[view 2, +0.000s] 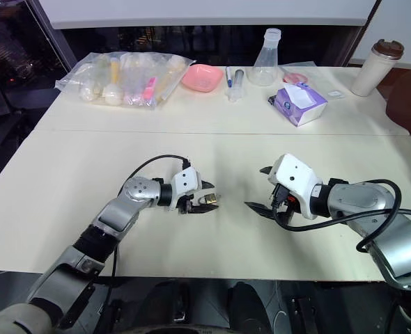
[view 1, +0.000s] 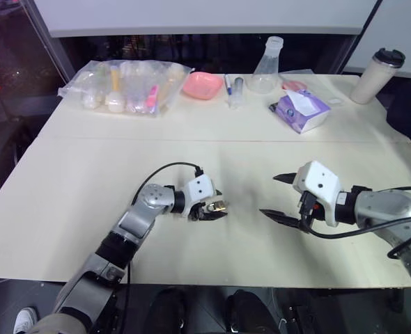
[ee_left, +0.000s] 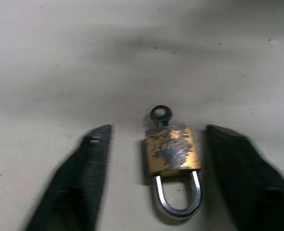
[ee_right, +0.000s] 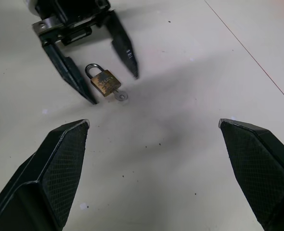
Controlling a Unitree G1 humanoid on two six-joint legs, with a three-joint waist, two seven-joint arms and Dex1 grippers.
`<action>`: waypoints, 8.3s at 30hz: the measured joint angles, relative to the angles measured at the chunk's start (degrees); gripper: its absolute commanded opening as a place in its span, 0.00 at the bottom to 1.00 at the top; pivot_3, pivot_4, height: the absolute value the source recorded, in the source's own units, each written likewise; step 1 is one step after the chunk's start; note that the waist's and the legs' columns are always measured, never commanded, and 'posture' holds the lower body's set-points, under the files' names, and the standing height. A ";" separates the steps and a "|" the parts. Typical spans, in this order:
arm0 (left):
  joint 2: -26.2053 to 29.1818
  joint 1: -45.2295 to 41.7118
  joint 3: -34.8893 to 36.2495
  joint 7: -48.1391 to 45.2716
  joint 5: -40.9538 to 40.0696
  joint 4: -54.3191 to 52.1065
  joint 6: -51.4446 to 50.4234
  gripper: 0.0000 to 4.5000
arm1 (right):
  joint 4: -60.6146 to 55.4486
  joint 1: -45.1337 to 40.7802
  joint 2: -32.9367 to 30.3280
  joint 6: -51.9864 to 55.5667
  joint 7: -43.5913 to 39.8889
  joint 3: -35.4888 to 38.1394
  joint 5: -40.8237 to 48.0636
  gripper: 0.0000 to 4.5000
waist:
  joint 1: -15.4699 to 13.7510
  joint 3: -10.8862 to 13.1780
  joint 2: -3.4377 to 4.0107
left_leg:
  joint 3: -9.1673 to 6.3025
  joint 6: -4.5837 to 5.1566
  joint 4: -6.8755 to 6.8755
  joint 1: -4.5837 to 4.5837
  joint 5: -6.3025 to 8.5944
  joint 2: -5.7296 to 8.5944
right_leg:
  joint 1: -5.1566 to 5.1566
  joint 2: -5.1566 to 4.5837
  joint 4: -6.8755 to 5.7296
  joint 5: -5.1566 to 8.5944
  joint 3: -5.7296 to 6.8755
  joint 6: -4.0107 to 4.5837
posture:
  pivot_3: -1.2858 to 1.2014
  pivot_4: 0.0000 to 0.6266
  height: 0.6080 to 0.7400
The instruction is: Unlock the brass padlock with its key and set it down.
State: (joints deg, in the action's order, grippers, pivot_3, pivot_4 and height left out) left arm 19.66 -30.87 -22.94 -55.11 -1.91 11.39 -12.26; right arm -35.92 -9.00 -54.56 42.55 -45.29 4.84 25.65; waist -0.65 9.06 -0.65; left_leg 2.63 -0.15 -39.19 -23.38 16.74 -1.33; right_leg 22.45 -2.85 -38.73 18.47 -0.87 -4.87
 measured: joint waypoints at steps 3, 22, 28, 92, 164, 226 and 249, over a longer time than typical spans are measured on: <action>1.26 0.02 0.01 -0.79 -0.05 -1.25 -1.51 0.17 | 0.00 0.04 0.01 0.00 0.20 0.00 -0.13 1.00 | 0.28 0.00 0.00 | 0.00 0.00 0.00 0.01 0.00 -0.04 | 0.01 0.04 -0.02 0.00 -0.01 0.00 | 0.52 0.24 0.81; 17.96 -20.18 9.80 -28.54 -11.35 9.12 -3.54 0.17 | 14.33 -17.59 9.01 -30.61 7.82 -20.86 -30.19 1.00 | 1.31 0.11 -0.12 | 0.18 -0.06 0.00 -0.17 -0.04 0.00 | 0.47 0.28 -0.33 0.02 -0.05 -0.01 | 0.52 0.24 0.81; 14.17 -24.70 10.29 -30.29 -10.49 17.92 1.58 0.17 | 21.29 -21.67 12.22 -42.95 9.50 -22.75 -38.60 1.00 | 1.33 0.12 -0.15 | 0.20 -0.06 -0.01 -0.21 -0.04 0.02 | 0.49 0.19 -0.33 0.03 -0.07 -0.03 | 0.52 0.24 0.81; 4.16 -27.96 12.16 -29.62 -6.95 25.08 7.63 0.17 | 31.50 -23.79 15.88 -60.91 8.31 -24.35 -50.10 0.43 | 1.70 0.12 -0.14 | 0.22 -0.47 -0.03 -0.38 -0.28 -0.03 | 0.79 0.27 -0.55 0.02 -0.10 -0.03 | 0.52 0.24 0.81; 10.72 -22.82 20.26 -20.33 -18.74 8.75 -12.09 0.29 | 35.33 -26.02 20.33 -66.91 14.44 -23.78 -54.64 0.00 | 1.55 0.12 -0.14 | 0.20 -0.63 -0.06 -0.37 -0.38 -0.05 | 0.78 0.17 -0.62 0.02 -0.17 -0.03 | 0.52 0.24 0.81; 14.65 -15.05 19.02 -15.65 -12.52 10.12 -4.88 0.00 | 63.38 -31.40 24.80 -74.54 29.61 -30.98 -66.41 0.00 | 1.81 0.12 -0.14 | 0.28 -0.66 -0.06 -0.37 -0.39 -0.07 | 0.88 0.18 -0.72 0.02 -0.19 -0.02 | 0.52 0.24 0.81; 16.08 -12.14 19.71 -14.87 -14.50 4.75 -8.99 0.00 | 40.92 -17.23 19.54 -60.43 5.08 -24.80 -44.73 0.99 | 1.41 0.10 -0.15 | 0.22 -0.65 -0.07 -0.34 -0.39 -0.06 | 0.76 0.16 -0.69 0.02 -0.20 -0.03 | 0.52 0.24 0.81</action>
State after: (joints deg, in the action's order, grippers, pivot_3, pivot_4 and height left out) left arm 35.75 -43.01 -3.23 -69.98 -16.41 16.14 -21.26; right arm 4.99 -26.22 -35.03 -17.87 -40.21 -19.96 -19.09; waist 0.77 9.17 -0.79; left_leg 2.86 -0.80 -39.27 -23.72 16.35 -1.39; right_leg 23.21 -2.69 -39.42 18.49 -1.07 -4.89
